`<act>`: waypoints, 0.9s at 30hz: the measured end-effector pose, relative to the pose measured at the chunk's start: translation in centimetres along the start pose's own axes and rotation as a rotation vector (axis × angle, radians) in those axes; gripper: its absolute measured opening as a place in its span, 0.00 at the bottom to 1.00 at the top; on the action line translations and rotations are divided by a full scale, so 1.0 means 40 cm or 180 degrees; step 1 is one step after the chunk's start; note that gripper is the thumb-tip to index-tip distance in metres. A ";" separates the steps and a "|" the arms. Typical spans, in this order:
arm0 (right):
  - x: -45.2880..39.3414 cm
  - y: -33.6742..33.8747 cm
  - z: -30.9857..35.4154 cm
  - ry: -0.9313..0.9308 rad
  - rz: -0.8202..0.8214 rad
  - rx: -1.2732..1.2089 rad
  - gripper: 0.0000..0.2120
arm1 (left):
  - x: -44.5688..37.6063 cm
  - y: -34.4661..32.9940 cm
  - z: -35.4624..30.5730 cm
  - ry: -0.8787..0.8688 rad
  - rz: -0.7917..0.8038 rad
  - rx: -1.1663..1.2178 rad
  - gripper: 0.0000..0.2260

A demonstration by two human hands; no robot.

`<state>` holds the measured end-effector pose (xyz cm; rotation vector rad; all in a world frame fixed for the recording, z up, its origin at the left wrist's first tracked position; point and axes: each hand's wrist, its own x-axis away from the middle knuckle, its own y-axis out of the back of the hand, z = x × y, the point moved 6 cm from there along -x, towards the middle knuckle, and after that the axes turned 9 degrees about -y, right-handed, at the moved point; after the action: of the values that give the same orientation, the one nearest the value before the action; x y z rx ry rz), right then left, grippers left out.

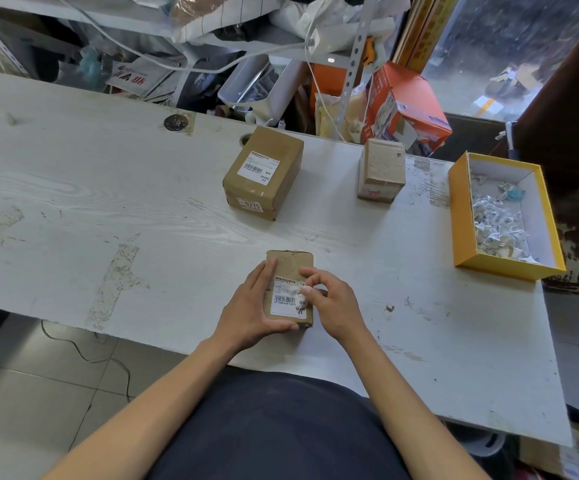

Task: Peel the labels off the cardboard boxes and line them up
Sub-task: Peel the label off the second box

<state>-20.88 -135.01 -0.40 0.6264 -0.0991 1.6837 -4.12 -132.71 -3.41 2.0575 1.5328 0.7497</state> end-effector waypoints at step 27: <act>0.005 0.004 0.012 0.0011 0.0080 -0.0047 0.10 | -0.002 -0.002 0.001 -0.0046 -0.0038 0.0080 0.57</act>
<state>-20.87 -135.06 0.13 0.6135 -0.1172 1.7069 -4.18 -132.77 -3.51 2.0658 1.5528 0.7131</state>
